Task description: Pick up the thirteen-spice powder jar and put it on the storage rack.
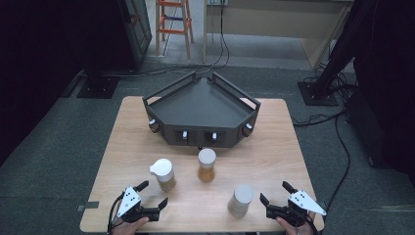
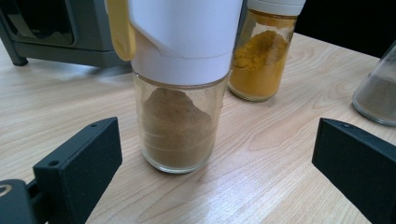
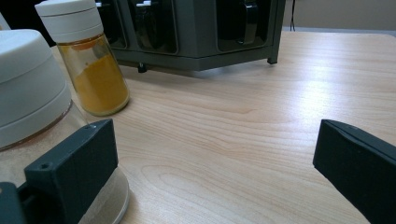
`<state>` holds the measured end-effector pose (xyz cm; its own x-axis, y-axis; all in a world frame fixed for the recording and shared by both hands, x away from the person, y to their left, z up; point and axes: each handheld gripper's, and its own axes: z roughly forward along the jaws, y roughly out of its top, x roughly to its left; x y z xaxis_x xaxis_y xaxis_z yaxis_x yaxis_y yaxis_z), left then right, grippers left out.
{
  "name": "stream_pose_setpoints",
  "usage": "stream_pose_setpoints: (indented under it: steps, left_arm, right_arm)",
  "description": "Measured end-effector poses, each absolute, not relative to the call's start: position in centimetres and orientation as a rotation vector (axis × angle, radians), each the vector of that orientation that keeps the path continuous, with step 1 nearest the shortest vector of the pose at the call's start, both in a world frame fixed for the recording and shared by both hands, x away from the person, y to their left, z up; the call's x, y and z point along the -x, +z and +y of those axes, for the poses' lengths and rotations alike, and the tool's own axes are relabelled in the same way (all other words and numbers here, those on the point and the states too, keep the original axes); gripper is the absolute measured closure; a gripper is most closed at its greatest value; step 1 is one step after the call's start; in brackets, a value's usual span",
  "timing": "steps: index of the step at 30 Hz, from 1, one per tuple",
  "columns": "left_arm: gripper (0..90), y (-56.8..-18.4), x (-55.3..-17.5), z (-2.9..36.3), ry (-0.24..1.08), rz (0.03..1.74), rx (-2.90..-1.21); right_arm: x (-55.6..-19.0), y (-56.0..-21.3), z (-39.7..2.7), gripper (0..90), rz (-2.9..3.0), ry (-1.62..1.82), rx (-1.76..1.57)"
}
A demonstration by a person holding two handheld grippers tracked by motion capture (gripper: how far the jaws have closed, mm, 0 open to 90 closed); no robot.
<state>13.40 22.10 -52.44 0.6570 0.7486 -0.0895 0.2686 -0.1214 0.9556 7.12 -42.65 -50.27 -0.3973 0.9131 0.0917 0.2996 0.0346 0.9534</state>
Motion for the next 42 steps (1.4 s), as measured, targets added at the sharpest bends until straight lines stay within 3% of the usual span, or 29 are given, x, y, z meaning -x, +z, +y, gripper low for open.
stream_pose_setpoints:
  steps: [42]
  left_arm:
    - [1.4,-51.7,-14.2,21.6,0.525,0.846,-1.698]
  right_arm:
    - [-7.5,-50.1,-42.2,0.0,1.758,1.390,-1.245]
